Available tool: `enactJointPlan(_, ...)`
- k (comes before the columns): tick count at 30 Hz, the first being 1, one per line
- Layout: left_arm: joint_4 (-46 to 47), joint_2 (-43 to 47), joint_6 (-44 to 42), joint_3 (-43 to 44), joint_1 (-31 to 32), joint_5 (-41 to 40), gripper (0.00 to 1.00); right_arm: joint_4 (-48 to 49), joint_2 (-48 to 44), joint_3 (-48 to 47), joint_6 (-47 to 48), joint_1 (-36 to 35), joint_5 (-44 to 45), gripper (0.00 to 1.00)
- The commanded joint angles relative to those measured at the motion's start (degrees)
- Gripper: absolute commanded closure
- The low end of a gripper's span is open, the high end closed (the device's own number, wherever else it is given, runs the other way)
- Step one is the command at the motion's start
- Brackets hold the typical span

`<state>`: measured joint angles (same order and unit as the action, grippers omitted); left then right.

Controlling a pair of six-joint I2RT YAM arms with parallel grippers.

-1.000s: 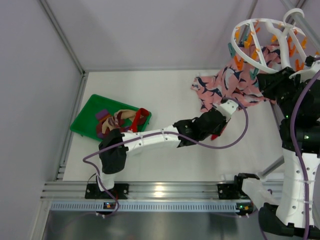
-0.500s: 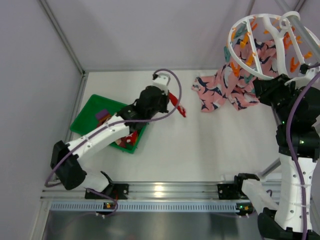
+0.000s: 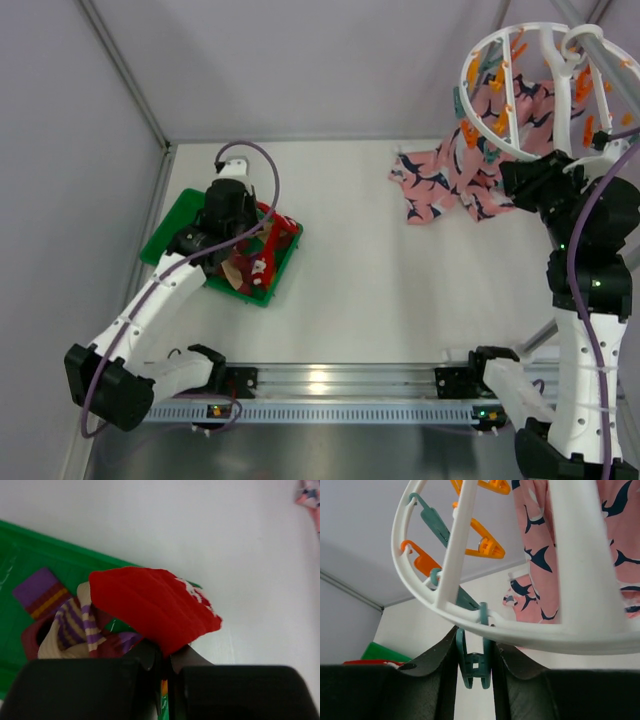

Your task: Remove the socks clipped to the hanger

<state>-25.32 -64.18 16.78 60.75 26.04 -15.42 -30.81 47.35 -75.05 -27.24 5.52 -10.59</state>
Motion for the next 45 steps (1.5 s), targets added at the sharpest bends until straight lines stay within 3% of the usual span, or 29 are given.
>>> enactJointPlan(1,-3.51,1.86,2.64,-3.61,-5.38,2.4,1.0,0.75,-0.5,-0.36,0.0,0.37,-0.92,0.7)
enactJointPlan(4,-3.51,3.88,3.79,-6.51,-8.63,1.63,1.0,0.4,-1.21,-0.72,0.44,0.37,-0.57,0.58)
enactJointPlan(9,-3.51,7.75,4.67,-8.45,-9.34,-0.22,1.0,0.48,-1.56,-0.54,0.79,0.37,-0.92,0.48)
enactJointPlan(16,-3.77,7.14,4.93,-9.86,-9.43,-1.63,1.0,0.57,-1.03,-0.1,1.4,0.28,-3.03,0.01)
enactJointPlan(32,-5.18,12.24,4.41,-8.81,-9.43,-8.4,1.0,0.05,-3.14,0.95,1.41,0.37,-4.09,0.01)
enactJointPlan(38,-5.18,11.1,5.81,-10.39,-9.43,-6.73,0.73,-0.48,-3.32,1.39,1.67,0.28,-4.26,0.01)
enactJointPlan(45,-5.18,10.84,6.08,-9.69,-9.43,-6.03,0.21,-0.57,-4.11,2.18,1.32,0.28,-4.88,0.01)
